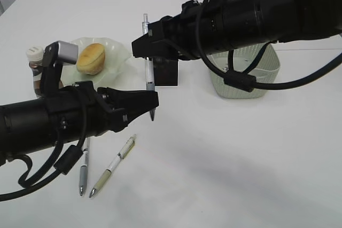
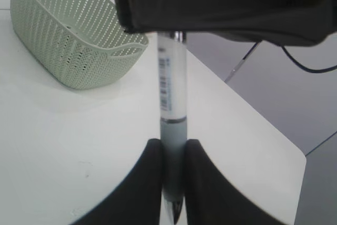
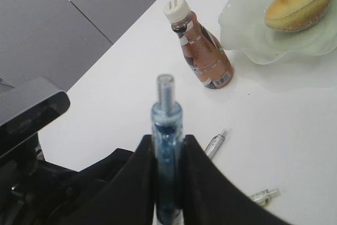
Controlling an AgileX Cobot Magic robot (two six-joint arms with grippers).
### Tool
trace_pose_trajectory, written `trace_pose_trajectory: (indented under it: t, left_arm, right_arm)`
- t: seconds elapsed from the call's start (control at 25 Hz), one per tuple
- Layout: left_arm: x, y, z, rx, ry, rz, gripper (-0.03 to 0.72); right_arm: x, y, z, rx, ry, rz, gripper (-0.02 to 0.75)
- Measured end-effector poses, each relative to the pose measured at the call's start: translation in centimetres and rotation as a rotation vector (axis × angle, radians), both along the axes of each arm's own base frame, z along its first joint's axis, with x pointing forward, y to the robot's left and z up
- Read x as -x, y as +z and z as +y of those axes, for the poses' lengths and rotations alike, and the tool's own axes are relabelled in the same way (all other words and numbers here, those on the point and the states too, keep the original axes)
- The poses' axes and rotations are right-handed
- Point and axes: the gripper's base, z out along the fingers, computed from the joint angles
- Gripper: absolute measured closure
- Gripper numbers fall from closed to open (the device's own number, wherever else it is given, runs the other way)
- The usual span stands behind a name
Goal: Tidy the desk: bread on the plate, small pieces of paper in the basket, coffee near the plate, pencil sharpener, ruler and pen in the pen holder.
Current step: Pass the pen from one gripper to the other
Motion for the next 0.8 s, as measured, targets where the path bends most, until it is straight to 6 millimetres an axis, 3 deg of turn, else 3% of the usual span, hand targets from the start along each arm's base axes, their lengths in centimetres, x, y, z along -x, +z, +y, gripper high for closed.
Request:
trace_pose_trajectory:
  t: [0.8]
  left_arm:
    - [0.04, -0.04, -0.02, -0.005, -0.005, 0.001, 0.595]
  right_arm:
    - [-0.02, -0.01, -0.01, 0.005, 0.001, -0.006, 0.630]
